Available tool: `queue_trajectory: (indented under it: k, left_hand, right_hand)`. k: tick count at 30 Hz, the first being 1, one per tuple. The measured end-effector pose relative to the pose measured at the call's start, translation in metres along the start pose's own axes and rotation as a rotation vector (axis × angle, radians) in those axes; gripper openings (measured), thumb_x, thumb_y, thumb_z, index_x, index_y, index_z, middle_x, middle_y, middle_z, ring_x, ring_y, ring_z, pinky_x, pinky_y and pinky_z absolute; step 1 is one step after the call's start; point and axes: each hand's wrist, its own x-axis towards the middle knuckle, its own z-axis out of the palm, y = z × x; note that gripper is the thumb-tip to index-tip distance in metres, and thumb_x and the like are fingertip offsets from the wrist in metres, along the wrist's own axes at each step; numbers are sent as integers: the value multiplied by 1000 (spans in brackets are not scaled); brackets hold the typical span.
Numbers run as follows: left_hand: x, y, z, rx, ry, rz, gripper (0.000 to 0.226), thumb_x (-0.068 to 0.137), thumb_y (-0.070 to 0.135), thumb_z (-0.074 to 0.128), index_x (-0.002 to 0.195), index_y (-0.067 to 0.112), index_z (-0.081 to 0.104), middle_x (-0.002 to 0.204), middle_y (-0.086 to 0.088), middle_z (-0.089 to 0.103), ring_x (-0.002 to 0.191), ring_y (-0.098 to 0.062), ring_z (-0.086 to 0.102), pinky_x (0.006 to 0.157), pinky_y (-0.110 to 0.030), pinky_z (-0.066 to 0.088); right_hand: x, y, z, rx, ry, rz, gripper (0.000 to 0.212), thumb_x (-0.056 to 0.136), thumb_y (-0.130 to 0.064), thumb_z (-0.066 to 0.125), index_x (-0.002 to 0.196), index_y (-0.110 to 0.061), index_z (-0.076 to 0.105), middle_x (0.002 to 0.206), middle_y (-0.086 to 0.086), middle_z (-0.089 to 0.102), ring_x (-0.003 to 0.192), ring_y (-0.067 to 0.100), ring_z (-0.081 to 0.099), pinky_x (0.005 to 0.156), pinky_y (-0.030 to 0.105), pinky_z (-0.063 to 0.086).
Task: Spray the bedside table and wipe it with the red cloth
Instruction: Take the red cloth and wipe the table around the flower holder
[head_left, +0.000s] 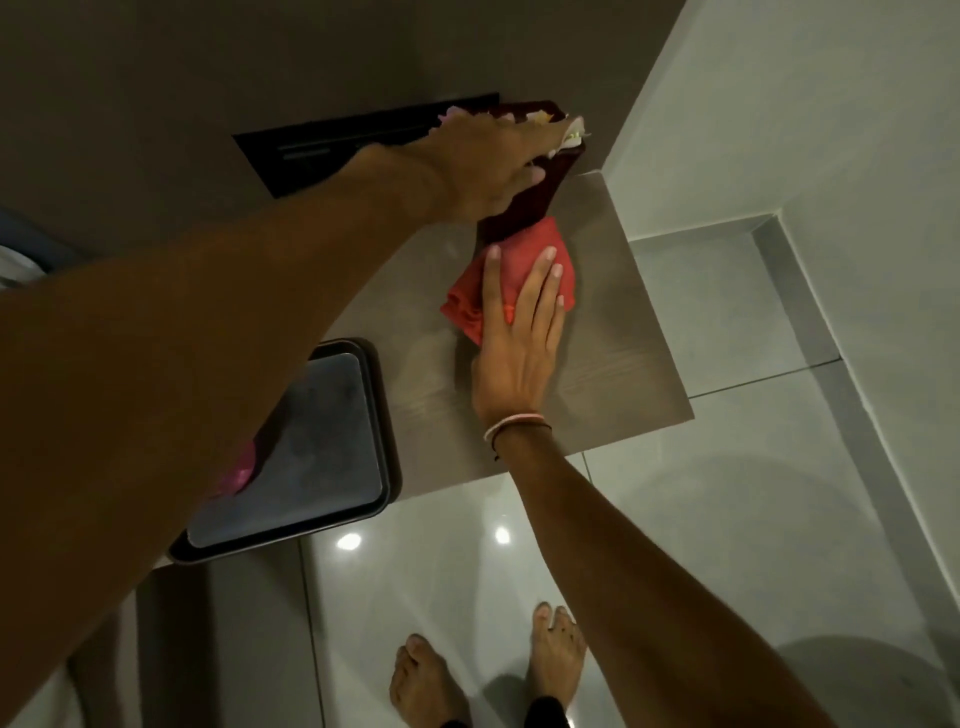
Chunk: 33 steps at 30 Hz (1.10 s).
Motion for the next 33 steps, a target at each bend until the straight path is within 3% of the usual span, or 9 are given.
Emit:
queue_trajectory:
  k: [3,7,10,12,16,20,27,31,33]
  left_hand:
    - [5,-6,-3,-41,-21,-26,54,108,27,42,160,25,28,139,-24,59,126,-40,58,112,-55,45]
    - [4,-5,-4,-57,-7,-34,53,108,27,43,159,24,29,136,-23,60,125,-39,59,112,-54,43]
    - [2,-3,-3,-51,4,-30,54,108,26,42,160,22,28,140,-22,58,126,-38,58,113,-54,42]
    - [1,0,-4,-60,-8,-36,53,108,26,42,159,20,29,142,-22,57,129,-38,56,115,-57,40]
    - [-1,2,-4,-54,-10,-39,54,109,26,41,160,22,26,145,-21,54,131,-37,55,116,-57,39]
    - [0,3,-6,-53,-18,-55,55,109,26,40,161,21,24,146,-24,52,132,-39,54,115,-53,42]
    - [-3,5,-5,-30,-9,-40,55,109,26,40,161,19,24,147,-23,53,133,-39,54,116,-53,41]
    - [-4,8,-4,27,-15,-40,55,109,26,40,161,20,25,147,-23,51,133,-41,53,117,-60,37]
    - [-5,9,-4,30,-23,-39,55,109,25,40,161,19,24,148,-24,50,134,-42,52,117,-61,36]
  right_hand:
    - [-16,16,10,-140,-50,-38,73,97,-36,52,160,-28,15,167,25,12,154,45,9,122,61,22]
    - [-60,38,0,-225,-8,-98,49,101,-25,50,150,-25,44,156,22,41,144,43,39,110,58,44]
    - [-82,47,-17,104,-81,73,61,91,0,47,149,-20,46,156,21,43,141,44,44,102,57,52]
    - [-81,47,-32,411,25,312,77,82,10,47,153,-18,39,155,18,44,133,39,53,91,42,60]
    - [-34,26,-44,453,250,300,94,76,9,52,159,-22,19,165,17,23,150,36,30,116,53,40]
    - [-7,-1,-22,26,-103,-42,70,95,-23,33,160,-27,9,167,27,0,154,46,0,124,62,14]
    - [-47,31,-4,-223,-197,-142,57,106,-35,40,159,-25,20,165,24,19,151,47,17,120,59,29]
    - [-75,51,-10,-163,-408,-139,61,106,-23,40,160,-23,13,168,22,6,154,46,5,124,59,16]
    - [-83,57,-19,-99,-293,-69,65,99,-12,49,158,-16,23,166,22,19,153,44,15,122,58,23]
